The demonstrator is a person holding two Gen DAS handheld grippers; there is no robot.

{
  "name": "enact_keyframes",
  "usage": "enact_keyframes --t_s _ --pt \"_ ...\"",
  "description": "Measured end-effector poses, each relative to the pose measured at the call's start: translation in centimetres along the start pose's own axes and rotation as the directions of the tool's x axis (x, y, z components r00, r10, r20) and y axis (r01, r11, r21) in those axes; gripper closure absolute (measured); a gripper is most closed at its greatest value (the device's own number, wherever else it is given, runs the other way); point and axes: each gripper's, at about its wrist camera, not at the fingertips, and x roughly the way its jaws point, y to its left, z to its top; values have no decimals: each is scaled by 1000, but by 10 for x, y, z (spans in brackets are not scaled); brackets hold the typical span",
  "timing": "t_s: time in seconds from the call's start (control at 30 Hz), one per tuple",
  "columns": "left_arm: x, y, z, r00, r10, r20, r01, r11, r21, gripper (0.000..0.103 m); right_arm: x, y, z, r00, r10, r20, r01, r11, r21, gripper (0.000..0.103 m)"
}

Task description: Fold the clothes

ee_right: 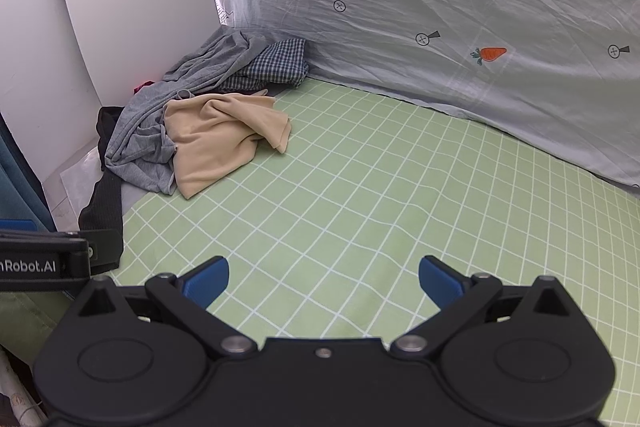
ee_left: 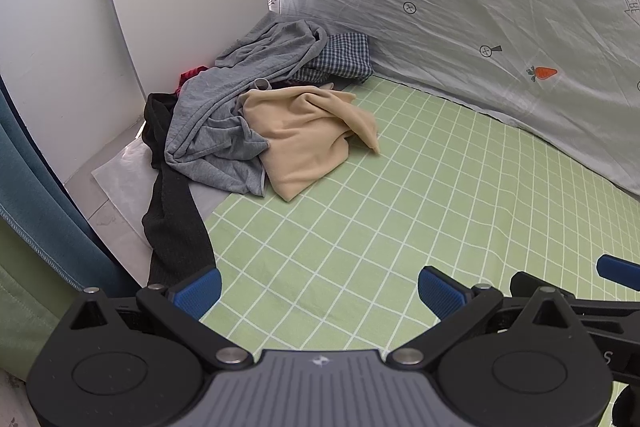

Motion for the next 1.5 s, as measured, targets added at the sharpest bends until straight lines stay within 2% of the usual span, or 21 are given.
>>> enact_keyframes --t_s 1.5 --pt "21 -4 11 999 3 -52 -3 1000 17 0 20 -3 4 999 -8 -32 9 1000 25 1"
